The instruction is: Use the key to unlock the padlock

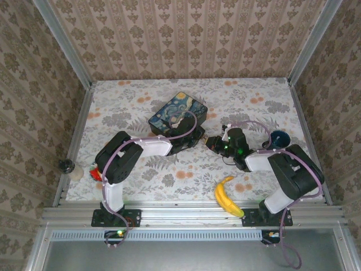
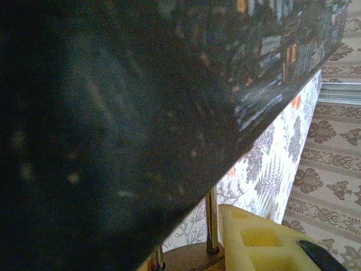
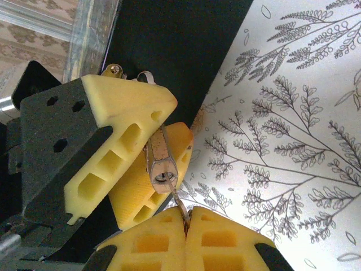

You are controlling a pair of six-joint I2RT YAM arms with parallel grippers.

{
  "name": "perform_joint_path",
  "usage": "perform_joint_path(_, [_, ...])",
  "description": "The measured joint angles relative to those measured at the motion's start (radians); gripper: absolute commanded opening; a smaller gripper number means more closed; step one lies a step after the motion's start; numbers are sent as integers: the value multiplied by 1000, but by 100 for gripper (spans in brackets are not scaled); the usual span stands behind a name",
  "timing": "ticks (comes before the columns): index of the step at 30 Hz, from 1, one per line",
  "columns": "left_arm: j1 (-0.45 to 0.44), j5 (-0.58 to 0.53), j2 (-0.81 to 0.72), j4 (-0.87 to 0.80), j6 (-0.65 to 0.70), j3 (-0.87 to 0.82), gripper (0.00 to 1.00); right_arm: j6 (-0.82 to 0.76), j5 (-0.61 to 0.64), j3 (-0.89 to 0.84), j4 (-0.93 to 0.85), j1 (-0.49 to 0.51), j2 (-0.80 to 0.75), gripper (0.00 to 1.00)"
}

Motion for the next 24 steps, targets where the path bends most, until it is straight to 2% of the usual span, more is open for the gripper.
perform_joint_path(11, [-5,10,-2,-21,5,5,0,-3,-5,9,-53,0,-14,0])
perform_joint_path(17, [-9,21,-4,-23,-1,8,0,0,-42,92,-184,-4,-7,0])
perform_joint_path(24, [-10,22,-4,-30,-1,11,0,16,-68,93,-187,-13,-2,3])
